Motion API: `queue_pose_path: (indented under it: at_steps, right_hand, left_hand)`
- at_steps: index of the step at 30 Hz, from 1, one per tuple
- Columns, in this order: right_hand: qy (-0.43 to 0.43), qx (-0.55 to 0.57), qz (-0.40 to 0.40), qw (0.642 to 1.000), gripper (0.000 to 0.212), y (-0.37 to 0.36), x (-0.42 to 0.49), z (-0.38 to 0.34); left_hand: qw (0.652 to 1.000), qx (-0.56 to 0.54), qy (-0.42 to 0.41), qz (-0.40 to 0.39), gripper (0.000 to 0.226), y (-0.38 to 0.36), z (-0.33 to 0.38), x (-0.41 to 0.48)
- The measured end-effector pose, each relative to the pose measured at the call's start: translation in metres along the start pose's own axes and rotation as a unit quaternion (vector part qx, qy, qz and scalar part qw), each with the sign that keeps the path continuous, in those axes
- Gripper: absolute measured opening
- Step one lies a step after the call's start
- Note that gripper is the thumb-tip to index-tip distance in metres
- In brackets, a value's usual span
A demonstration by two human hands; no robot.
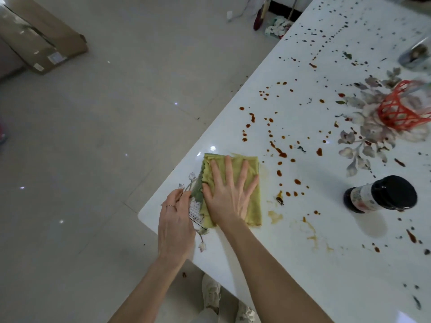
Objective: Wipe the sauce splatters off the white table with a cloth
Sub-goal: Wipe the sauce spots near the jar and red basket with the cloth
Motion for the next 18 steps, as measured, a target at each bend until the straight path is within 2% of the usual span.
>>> queue_pose_path:
  at_steps: [4, 6, 8, 10, 13, 15, 18]
  right_hand:
    - [-0.131, -0.004, 0.009, 0.991, 0.071, 0.006, -0.013, 0.066]
    - [-0.161, -0.007, 0.016, 0.987, 0.071, 0.008, -0.034, 0.072]
    - [-0.13, 0.007, 0.022, 0.991, 0.069, 0.009, -0.057, 0.049]
    - [-0.062, 0.019, 0.018, 0.998, 0.066, 0.01, -0.068, 0.024]
    - [-0.004, 0.01, 0.025, 1.0, 0.061, 0.013, -0.051, 0.028]
    - [-0.037, 0.001, 0.02, 0.999, 0.061, 0.017, -0.039, 0.06]
    - [-0.145, -0.006, -0.013, 0.989, 0.065, 0.017, -0.046, 0.122]
  left_hand:
    - [1.0, -0.003, -0.005, -0.007, 0.048, -0.001, 0.004, -0.002]
    - [1.0, -0.011, -0.005, -0.004, 0.048, 0.001, 0.007, -0.005]
    - [1.0, -0.015, -0.002, -0.01, 0.054, 0.001, 0.014, -0.01]
    - [1.0, -0.013, -0.009, -0.02, 0.056, -0.004, 0.024, -0.013]
    - [0.999, -0.018, -0.032, -0.027, 0.048, -0.011, 0.037, -0.013]
    - [0.999, -0.02, -0.042, -0.022, 0.044, -0.013, 0.044, -0.014]
    - [0.999, -0.021, -0.037, -0.015, 0.045, -0.011, 0.046, -0.017]
Point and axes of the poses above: each hand's wrist, its own x-axis towards the middle knuckle, its own y-axis out of the back of the hand, z = x × y, the point moved 10 cm from there along x, towards the middle knuckle, and after that the axes turned 11 degrees about z, right-handed, at the moved point
